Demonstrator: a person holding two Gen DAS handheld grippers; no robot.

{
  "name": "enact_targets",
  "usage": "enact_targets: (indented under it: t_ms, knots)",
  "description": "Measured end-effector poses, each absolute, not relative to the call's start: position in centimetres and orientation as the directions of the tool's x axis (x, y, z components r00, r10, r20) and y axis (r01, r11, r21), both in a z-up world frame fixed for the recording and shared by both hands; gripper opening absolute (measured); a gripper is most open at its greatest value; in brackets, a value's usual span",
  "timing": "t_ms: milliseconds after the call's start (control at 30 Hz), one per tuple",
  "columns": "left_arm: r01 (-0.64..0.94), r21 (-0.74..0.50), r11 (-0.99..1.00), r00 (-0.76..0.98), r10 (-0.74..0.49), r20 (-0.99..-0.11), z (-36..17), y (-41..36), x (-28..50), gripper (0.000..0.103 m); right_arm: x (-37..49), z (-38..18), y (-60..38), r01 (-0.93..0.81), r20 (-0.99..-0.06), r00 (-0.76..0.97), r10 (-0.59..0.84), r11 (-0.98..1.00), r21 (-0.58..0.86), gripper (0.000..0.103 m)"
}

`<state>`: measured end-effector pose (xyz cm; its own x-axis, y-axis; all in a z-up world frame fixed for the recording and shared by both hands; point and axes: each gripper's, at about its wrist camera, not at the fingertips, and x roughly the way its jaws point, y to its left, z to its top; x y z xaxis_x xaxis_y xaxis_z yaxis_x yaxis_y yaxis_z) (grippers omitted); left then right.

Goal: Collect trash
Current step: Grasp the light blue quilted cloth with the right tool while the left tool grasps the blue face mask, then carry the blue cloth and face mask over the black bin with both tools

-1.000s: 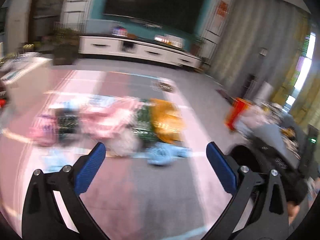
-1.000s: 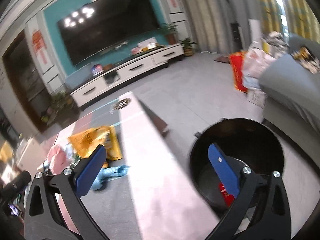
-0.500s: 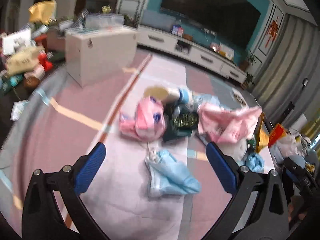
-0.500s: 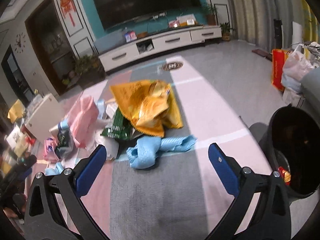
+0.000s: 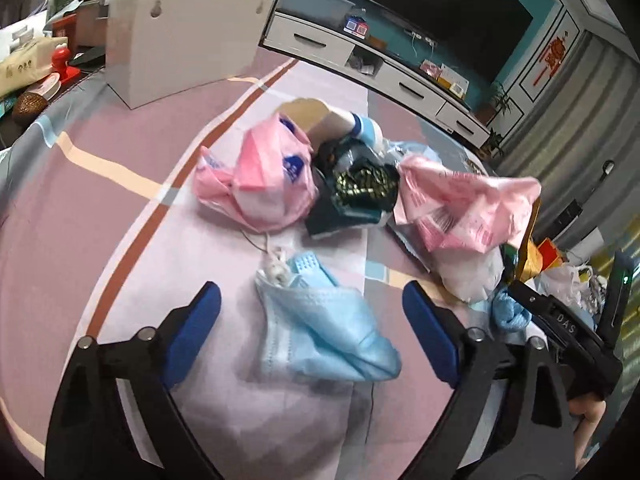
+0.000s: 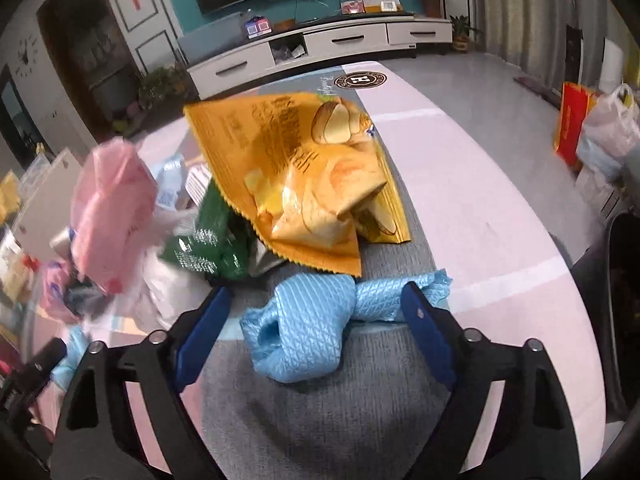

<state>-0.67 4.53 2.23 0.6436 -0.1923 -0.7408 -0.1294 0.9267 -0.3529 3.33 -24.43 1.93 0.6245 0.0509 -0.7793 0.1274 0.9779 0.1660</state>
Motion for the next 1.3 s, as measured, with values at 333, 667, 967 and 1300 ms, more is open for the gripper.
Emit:
enact_targets:
  t_ms: [333, 667, 967, 1300]
  knots:
    - [-0.124, -0.307, 0.944, 0.632, -0.163, -0.757, 1.4, 3.4, -1.0, 0.054, 2.6, 0.9, -23.0, 0.105, -0.791, 0.612, 0.010, 0.990, 0.094, 0.047]
    - [-0.119, -0.338, 0.934, 0.641, -0.188, -0.745, 1.9, 3.7, -1.5, 0.032, 1.0, 1.7, -22.8, 0.088, -0.782, 0.623, 0.023, 0.991, 0.099, 0.032]
    - [-0.063, -0.357, 0.932, 0.671, -0.225, -0.707, 3.8, 2.9, -3.0, 0.030, -0.7, 4.5, -22.5, 0.044, -0.750, 0.657, 0.078, 0.989, 0.141, 0.032]
    - [-0.011, -0.375, 0.927, 0.718, -0.254, -0.648, 7.7, 1.4, -5.4, 0.030, -2.7, 8.2, -22.5, -0.004, -0.686, 0.717, 0.120, 0.986, 0.168, 0.032]
